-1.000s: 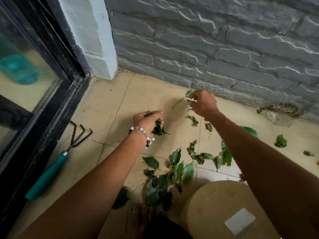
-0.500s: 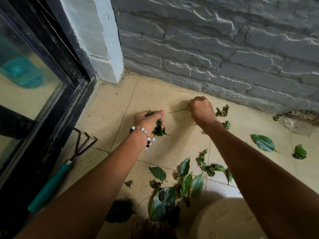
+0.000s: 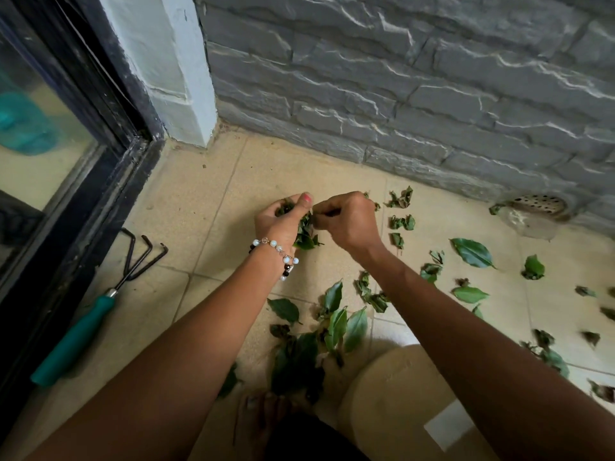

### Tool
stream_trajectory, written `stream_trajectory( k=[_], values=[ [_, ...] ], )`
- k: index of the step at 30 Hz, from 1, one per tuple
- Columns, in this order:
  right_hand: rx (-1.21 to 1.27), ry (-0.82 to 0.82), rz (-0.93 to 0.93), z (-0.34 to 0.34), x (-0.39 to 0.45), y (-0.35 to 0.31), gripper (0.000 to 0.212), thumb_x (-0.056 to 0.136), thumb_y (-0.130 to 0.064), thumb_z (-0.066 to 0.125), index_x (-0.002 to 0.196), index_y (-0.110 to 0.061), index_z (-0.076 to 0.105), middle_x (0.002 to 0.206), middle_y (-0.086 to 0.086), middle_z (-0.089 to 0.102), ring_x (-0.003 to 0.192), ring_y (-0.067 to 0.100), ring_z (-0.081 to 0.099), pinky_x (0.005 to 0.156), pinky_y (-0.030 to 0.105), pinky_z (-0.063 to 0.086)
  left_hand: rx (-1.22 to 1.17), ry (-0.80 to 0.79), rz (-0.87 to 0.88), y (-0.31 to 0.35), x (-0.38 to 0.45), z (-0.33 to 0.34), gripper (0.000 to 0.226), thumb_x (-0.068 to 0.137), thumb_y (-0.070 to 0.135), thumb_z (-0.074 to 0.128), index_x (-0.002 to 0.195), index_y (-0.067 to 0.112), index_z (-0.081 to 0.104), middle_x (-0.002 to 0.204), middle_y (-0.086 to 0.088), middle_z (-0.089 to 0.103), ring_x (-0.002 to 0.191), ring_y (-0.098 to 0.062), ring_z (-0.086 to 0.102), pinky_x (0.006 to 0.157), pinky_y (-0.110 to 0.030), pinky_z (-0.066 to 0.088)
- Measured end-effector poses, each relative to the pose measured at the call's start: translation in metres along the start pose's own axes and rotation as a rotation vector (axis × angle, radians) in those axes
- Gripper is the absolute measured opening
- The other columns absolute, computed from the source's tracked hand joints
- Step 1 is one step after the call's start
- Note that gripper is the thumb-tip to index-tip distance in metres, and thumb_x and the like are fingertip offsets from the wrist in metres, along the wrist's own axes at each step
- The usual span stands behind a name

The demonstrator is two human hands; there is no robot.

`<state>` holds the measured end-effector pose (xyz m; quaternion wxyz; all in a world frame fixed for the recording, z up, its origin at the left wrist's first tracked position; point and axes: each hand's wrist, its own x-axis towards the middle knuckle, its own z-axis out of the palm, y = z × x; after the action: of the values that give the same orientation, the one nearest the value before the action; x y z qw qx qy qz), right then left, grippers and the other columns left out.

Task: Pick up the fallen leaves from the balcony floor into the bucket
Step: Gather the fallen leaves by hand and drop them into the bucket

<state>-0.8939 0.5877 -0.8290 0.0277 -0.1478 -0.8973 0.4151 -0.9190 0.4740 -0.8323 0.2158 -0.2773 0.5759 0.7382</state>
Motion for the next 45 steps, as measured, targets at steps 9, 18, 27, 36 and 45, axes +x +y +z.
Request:
stream_trajectory(
  k=[9, 18, 27, 36, 45],
  values=[
    [0.133, -0.206, 0.024, -0.011, -0.032, -0.018, 0.049, 0.085, 0.014, 0.053, 0.124, -0.015, 0.062, 0.113, 0.007, 0.07, 0.103, 0.015, 0.066, 0.09, 0.025, 0.054, 0.159, 0.093, -0.116, -0.006, -0.016, -0.001, 0.024, 0.093, 0.037, 0.062, 0.089, 0.013, 0.059, 0.093, -0.004, 0.058, 0.089, -0.023, 0.057, 0.092, -0.036, 0.05],
    [0.048, -0.181, 0.278, -0.023, -0.024, -0.008, 0.046, 0.072, 0.003, 0.078, 0.11, -0.01, 0.056, 0.083, 0.006, 0.063, 0.07, 0.017, 0.059, 0.049, 0.022, 0.042, 0.281, -0.104, -0.064, -0.01, -0.019, 0.002, 0.019, 0.079, 0.029, 0.078, 0.085, 0.013, 0.07, 0.081, -0.006, 0.07, 0.063, -0.016, 0.067, 0.06, -0.026, 0.057],
    [-0.089, -0.228, 0.309, -0.071, 0.033, 0.009, 0.022, 0.088, 0.007, 0.058, 0.104, -0.005, 0.068, 0.111, 0.015, 0.067, 0.093, 0.021, 0.062, 0.083, 0.034, 0.054, 0.203, -0.131, -0.04, -0.002, -0.007, 0.009, 0.014, 0.079, 0.006, 0.077, 0.084, -0.002, 0.067, 0.065, -0.013, 0.067, 0.043, -0.018, 0.057, 0.051, -0.028, 0.055],
    [-0.657, -0.459, -0.037, -0.041, 0.038, 0.052, 0.061, 0.092, -0.004, 0.051, 0.149, -0.018, 0.033, 0.154, 0.011, 0.025, 0.14, 0.034, 0.026, 0.118, 0.045, 0.021, 0.169, -0.113, -0.063, 0.007, 0.01, 0.0, 0.013, 0.081, 0.004, 0.076, 0.085, -0.004, 0.067, 0.063, -0.015, 0.064, 0.043, -0.019, 0.056, 0.049, -0.028, 0.053],
    [-0.882, -0.401, -0.225, -0.045, 0.005, 0.07, 0.036, 0.097, -0.005, 0.046, 0.132, -0.004, 0.053, 0.131, 0.018, 0.05, 0.113, 0.033, 0.053, 0.097, 0.039, 0.047, 0.165, -0.115, -0.061, -0.002, 0.004, 0.0, 0.015, 0.081, 0.006, 0.076, 0.088, -0.004, 0.068, 0.068, -0.015, 0.066, 0.043, -0.019, 0.057, 0.049, -0.027, 0.053]
  ],
)
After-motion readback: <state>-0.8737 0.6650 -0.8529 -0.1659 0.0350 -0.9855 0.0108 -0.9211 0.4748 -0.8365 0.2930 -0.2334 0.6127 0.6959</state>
